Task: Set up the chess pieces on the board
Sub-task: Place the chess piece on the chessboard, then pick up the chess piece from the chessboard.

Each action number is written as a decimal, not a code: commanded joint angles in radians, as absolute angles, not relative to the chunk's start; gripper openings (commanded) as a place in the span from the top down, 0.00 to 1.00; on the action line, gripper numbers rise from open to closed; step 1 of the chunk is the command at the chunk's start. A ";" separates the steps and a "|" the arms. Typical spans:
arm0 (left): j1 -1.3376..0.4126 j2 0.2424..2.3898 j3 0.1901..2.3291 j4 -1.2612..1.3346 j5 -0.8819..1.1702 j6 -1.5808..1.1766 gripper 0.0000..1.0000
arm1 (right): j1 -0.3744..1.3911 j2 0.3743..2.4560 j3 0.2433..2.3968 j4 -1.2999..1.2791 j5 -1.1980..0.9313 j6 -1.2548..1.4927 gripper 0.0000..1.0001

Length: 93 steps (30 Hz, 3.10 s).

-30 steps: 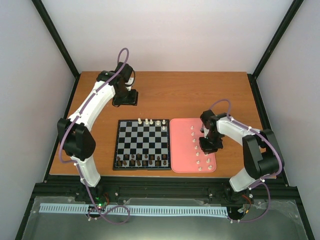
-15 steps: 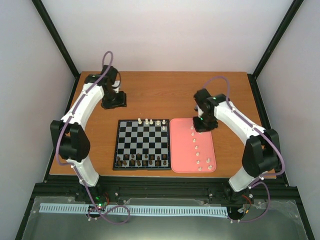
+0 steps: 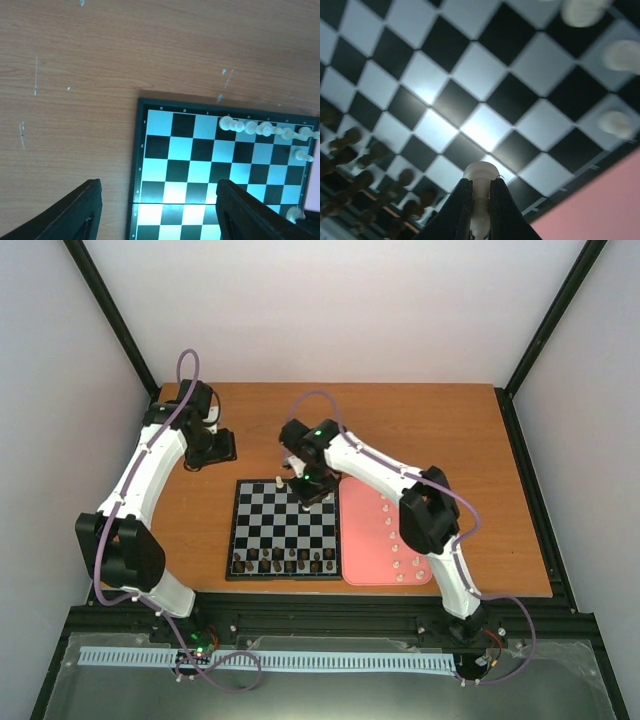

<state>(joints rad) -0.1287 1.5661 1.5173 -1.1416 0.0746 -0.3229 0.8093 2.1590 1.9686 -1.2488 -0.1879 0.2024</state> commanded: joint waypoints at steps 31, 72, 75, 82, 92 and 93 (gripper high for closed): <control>-0.102 1.447 1.455 -1.152 0.064 -0.330 0.36 | 0.897 2.308 2.249 -1.337 -0.225 0.167 0.52; -0.606 1.803 1.291 -0.871 0.094 -0.515 0.64 | 0.312 1.502 1.184 -1.104 -0.131 0.147 0.41; -0.606 1.816 1.305 -0.883 0.089 -0.514 0.69 | 0.307 1.510 1.186 -1.103 -0.137 0.143 0.41; -0.606 1.810 1.303 -0.907 0.092 -0.508 0.76 | 0.303 1.519 1.187 -1.101 -0.148 0.138 0.41; -0.606 1.790 1.273 -0.910 0.111 -0.505 0.71 | 0.303 1.525 1.182 -1.099 -0.156 0.134 0.41; -0.606 1.790 1.271 -0.910 0.114 -0.505 0.70 | 0.303 1.526 1.182 -1.098 -0.158 0.133 0.41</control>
<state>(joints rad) -0.5961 1.8137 1.2716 -0.8978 0.1013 -0.5030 0.3138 1.5246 1.1908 -1.1061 -0.1501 0.1455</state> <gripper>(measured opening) 0.292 0.592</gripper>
